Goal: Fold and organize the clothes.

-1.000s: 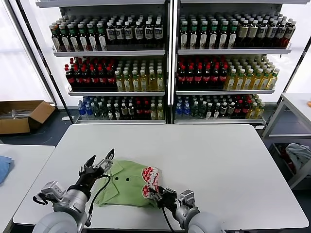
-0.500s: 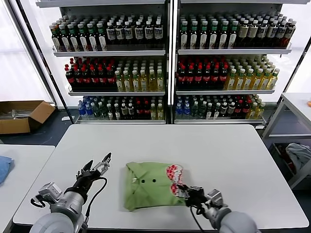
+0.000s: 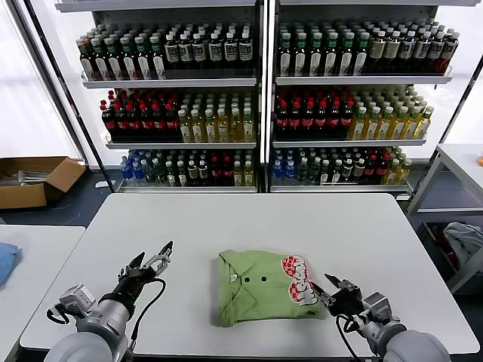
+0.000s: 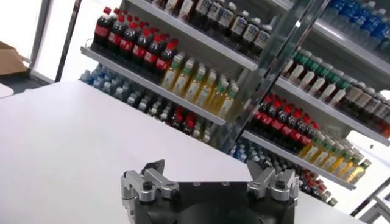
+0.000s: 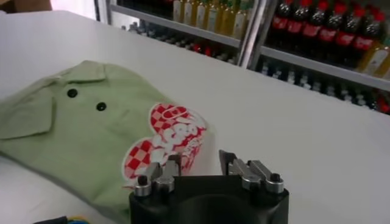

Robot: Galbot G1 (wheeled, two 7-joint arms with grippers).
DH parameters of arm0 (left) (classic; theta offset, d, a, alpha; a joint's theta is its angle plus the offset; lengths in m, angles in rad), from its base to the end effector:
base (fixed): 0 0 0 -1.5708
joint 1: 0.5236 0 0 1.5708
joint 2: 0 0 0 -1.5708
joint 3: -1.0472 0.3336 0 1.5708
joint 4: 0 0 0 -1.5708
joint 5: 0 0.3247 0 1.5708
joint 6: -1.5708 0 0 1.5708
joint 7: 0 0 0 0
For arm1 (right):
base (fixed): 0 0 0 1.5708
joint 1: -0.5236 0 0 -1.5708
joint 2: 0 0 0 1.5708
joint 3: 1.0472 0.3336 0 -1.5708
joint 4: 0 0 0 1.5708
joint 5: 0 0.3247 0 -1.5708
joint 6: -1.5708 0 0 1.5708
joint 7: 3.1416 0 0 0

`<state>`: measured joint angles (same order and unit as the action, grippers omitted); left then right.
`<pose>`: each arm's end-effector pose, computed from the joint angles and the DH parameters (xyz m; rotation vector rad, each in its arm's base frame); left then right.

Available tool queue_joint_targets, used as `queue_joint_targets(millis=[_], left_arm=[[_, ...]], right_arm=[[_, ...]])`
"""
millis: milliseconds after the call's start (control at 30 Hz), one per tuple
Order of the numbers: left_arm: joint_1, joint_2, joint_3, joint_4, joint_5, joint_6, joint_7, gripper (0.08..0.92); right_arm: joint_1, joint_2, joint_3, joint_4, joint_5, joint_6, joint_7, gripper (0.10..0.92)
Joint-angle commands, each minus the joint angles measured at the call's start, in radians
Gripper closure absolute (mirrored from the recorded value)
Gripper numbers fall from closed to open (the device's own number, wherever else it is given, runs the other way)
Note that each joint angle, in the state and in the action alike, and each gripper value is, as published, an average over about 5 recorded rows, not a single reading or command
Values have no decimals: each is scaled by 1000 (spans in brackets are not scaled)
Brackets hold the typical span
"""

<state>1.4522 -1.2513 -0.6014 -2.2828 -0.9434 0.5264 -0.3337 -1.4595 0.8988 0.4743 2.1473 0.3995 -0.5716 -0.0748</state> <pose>0.1822 0.0563 -0.1970 -0.0974 -2.7081 0.6744 0.1966 -0.0870 -0.2289 0.5186 -2.5634 0.3453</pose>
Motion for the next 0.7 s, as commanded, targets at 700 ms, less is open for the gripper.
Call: queue_joint_targets(millis=[700], left_arm=[[49,5,1,-14,69,-7,89,177]], right_arm=[[205,231,-320,-116,91,-2,156,203]])
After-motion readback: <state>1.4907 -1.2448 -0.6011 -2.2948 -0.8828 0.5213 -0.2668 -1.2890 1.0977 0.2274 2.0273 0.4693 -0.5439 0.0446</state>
